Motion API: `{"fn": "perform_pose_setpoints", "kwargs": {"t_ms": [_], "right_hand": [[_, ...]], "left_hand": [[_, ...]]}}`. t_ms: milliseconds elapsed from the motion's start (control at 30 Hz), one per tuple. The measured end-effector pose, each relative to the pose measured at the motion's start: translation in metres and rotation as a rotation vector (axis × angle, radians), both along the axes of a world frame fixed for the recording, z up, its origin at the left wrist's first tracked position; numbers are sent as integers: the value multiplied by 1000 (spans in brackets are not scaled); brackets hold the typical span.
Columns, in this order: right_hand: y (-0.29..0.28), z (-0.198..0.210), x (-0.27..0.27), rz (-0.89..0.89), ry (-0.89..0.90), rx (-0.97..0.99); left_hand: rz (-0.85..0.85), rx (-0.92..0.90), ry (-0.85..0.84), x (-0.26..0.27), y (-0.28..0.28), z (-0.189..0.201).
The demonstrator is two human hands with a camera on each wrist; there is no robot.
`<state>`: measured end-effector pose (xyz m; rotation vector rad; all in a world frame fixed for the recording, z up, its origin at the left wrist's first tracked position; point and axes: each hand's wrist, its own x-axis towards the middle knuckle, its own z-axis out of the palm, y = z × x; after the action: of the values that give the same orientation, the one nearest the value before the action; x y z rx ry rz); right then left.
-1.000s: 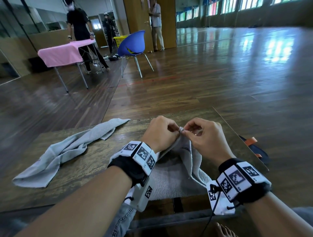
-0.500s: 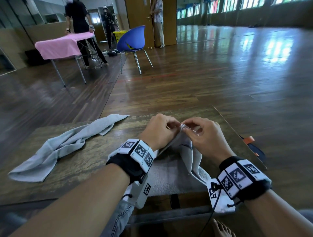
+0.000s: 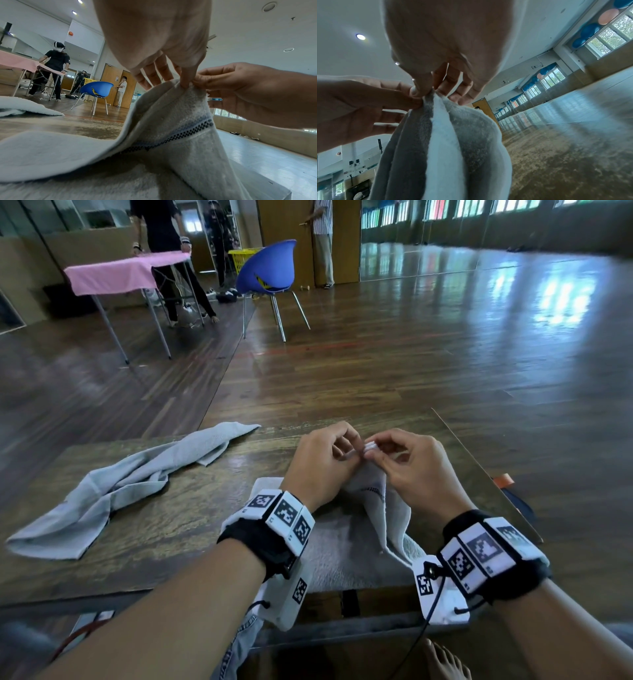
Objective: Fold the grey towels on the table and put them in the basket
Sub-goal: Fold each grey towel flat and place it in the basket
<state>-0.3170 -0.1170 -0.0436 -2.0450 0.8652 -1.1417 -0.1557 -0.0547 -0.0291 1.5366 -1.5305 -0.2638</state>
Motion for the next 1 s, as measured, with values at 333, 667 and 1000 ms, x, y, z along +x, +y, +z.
{"fn": "perform_pose_setpoints", "kwargs": {"t_ms": [333,667,1000], "right_hand": [[1,-3,-2,-24,-14,-52],[-20,8,-28,-102,-5,-109],[-52,63,-31,-207,25,-37]], "left_hand": [[60,172,-265,17,-2,-23],[152,269,-433,78,26,-29],[197,196,-401,136,47,41]]}}
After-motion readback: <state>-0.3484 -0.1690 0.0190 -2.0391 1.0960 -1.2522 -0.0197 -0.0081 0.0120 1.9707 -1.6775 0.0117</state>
